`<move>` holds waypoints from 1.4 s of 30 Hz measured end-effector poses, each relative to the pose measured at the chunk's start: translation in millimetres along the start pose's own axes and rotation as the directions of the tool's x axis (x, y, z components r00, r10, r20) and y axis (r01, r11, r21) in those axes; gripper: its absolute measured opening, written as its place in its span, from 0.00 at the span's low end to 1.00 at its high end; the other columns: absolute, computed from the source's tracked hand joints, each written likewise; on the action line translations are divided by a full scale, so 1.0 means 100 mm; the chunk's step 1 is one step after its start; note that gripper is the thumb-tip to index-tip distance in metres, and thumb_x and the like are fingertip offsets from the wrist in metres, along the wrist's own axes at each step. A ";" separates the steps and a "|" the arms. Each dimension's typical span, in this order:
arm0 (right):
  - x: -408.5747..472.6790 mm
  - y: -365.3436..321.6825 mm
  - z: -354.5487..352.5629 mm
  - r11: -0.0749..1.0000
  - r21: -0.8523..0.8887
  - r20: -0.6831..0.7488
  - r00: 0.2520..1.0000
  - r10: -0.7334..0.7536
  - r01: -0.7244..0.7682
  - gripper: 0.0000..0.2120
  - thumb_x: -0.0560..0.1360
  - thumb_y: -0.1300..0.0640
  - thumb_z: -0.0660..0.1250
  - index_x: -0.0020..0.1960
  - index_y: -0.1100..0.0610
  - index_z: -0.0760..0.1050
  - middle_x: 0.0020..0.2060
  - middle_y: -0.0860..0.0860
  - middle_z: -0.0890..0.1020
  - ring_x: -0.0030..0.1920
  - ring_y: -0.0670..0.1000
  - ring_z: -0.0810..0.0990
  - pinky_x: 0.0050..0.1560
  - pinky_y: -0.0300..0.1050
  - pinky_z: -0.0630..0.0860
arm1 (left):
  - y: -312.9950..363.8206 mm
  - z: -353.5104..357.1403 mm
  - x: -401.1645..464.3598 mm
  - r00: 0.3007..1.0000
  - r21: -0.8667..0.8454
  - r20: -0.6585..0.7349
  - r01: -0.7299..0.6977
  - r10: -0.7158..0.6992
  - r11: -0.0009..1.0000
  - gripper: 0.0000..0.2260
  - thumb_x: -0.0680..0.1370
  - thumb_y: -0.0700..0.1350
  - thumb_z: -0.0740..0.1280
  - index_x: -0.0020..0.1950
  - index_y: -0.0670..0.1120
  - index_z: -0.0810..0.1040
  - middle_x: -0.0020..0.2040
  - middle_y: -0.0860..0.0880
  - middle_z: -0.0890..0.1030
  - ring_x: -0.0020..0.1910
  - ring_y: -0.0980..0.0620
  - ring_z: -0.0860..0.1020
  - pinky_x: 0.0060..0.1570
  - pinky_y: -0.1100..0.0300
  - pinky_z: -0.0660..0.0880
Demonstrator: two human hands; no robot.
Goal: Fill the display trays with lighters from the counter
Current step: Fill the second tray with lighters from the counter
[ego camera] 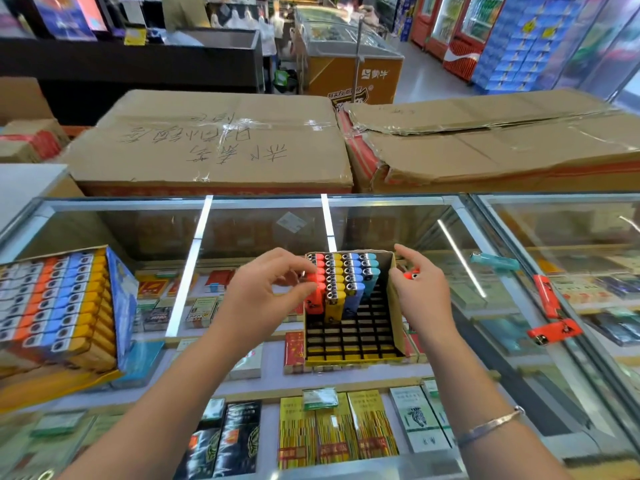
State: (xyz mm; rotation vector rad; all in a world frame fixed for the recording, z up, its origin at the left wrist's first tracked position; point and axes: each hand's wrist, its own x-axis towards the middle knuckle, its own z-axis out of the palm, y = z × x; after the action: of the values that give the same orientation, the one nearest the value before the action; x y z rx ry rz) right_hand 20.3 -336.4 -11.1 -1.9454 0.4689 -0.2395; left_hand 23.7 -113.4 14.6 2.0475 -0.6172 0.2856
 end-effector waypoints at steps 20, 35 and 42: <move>-0.04 -0.07 -0.03 0.998 -0.067 0.012 1.000 -0.021 0.021 0.12 0.75 0.58 0.61 0.54 0.47 0.78 0.41 0.43 0.80 0.42 0.45 0.78 0.34 0.44 0.75 | -0.17 0.21 -0.21 0.939 0.483 0.041 -0.317 0.340 0.817 0.12 0.76 0.47 0.63 0.51 0.44 0.83 0.44 0.46 0.80 0.41 0.49 0.78 0.31 0.58 0.77; -0.23 -0.33 -0.23 0.664 0.682 0.171 0.950 0.261 -0.305 0.15 0.77 0.46 0.63 0.40 0.56 0.69 0.23 0.50 0.76 0.22 0.46 0.71 0.24 0.39 0.70 | 0.18 0.37 -0.10 0.949 0.285 -0.078 -0.272 0.305 0.919 0.16 0.75 0.50 0.64 0.59 0.44 0.79 0.49 0.47 0.80 0.50 0.53 0.74 0.43 0.58 0.77; -0.31 -0.35 -0.06 0.598 0.687 0.360 0.909 0.212 -0.412 0.14 0.76 0.48 0.65 0.46 0.60 0.70 0.24 0.51 0.72 0.22 0.46 0.70 0.24 0.38 0.70 | 0.30 0.43 -0.04 0.945 0.219 -0.019 -0.314 0.325 0.924 0.16 0.75 0.48 0.65 0.62 0.47 0.77 0.47 0.49 0.81 0.45 0.51 0.78 0.38 0.53 0.78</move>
State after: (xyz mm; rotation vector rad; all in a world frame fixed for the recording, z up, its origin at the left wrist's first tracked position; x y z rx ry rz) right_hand -2.0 -315.5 24.4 -1.0118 0.4460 0.0482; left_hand 2.6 -162.1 12.5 2.1288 -0.9222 0.6216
